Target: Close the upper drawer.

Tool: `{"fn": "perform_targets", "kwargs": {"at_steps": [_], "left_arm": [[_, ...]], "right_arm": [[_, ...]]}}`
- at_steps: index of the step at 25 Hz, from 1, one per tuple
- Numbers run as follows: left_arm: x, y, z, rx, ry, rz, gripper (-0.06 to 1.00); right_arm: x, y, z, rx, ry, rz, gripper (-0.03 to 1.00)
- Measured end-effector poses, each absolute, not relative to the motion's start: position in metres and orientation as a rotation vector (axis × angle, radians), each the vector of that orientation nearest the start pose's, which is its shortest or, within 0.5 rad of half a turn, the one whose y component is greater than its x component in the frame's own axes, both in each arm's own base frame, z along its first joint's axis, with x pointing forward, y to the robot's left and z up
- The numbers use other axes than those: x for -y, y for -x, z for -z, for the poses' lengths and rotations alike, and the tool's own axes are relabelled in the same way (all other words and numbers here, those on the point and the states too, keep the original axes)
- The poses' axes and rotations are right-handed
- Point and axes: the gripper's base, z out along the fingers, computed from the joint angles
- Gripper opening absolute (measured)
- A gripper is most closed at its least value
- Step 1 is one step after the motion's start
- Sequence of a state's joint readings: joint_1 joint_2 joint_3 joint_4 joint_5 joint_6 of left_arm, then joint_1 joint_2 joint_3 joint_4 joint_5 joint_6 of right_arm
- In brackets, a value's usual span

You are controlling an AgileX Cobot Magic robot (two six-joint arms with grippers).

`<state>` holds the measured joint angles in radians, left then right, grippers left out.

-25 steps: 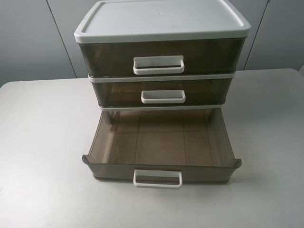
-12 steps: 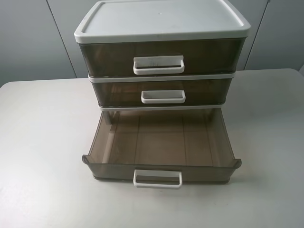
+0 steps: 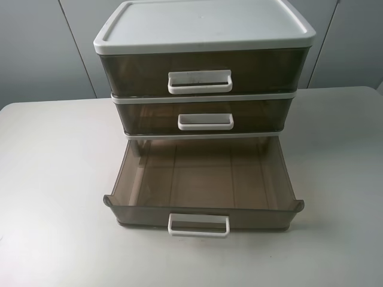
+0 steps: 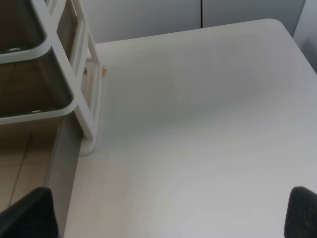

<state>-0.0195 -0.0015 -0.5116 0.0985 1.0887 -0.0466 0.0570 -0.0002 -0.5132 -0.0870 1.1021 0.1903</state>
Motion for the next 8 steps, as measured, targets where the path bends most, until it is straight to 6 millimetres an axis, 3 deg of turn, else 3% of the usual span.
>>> {"fn": "perform_targets", "kwargs": {"at_steps": [8], "left_arm": [[-0.0081,0.0077,-0.2785,-2.056,0.035,-0.077,0.74]], "right_arm": [[0.0075,0.008,-0.2778,-2.064,-0.145,-0.048,0.69]]}}
